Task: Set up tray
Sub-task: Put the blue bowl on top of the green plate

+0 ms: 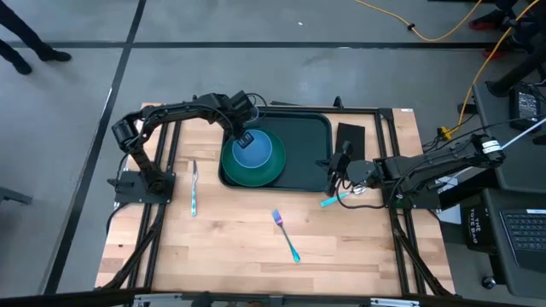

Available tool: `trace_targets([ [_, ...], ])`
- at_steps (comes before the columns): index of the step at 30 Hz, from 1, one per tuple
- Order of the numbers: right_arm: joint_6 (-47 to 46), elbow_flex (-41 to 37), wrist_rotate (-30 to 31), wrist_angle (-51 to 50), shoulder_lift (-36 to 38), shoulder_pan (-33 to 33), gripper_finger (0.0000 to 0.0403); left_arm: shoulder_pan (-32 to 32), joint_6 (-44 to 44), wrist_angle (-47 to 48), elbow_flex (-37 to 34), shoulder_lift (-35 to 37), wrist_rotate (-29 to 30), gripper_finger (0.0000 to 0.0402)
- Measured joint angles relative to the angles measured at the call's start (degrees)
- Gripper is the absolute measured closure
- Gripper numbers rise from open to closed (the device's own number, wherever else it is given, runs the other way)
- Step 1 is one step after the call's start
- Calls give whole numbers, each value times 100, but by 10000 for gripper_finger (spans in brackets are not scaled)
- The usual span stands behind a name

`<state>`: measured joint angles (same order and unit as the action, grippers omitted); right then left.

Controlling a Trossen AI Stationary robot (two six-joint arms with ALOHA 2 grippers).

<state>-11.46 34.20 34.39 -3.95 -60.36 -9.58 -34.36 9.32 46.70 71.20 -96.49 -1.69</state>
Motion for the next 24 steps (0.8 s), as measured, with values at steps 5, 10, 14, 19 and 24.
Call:
trace_targets([
  [5, -2, 0, 0, 2, 0, 0, 393, 1, 0, 20, 0, 0, -90, 398],
  [10, -2, 0, 0, 4, 0, 0, 393, 1, 0, 20, 0, 0, -39, 398],
  [14, -24, 0, 0, 7, 0, 0, 393, 1, 0, 20, 0, 0, -39, 398],
  [19, -21, 0, 1, 24, 0, 0, 393, 1, 0, 14, 0, 0, -35, 397],
  [24, -15, 0, 1, 66, 0, 0, 393, 1, 2, -7, 0, 2, -35, 387],
])
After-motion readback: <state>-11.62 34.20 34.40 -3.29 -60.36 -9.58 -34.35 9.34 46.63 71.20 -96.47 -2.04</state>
